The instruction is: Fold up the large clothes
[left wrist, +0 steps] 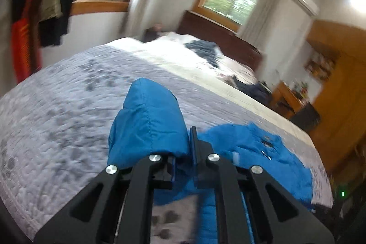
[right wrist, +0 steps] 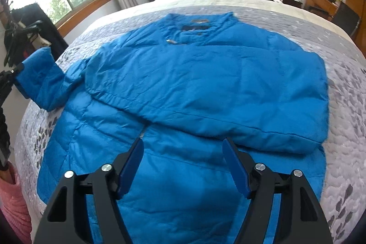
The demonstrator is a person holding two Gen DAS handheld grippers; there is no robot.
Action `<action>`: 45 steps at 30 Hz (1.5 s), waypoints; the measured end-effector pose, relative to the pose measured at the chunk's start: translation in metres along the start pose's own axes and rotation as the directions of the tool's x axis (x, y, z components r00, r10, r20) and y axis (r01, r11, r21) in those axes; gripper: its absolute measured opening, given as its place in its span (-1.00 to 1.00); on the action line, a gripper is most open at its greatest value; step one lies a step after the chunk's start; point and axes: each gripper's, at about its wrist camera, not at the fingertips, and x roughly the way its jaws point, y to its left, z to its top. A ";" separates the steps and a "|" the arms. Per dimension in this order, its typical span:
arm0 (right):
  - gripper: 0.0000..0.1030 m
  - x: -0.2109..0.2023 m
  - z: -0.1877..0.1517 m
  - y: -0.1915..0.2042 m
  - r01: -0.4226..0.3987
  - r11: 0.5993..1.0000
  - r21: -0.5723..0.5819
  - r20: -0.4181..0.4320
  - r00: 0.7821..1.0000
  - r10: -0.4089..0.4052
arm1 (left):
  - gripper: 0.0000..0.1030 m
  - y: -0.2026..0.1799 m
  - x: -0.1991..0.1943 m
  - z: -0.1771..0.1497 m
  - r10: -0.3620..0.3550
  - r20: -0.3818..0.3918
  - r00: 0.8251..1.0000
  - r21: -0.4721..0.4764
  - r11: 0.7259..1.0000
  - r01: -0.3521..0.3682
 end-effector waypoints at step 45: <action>0.56 0.006 0.068 0.008 -0.204 0.976 0.076 -0.044 0.977 0.208 | 0.17 -0.075 0.096 -0.069 -0.081 -0.239 0.968 0.213 0.968 0.133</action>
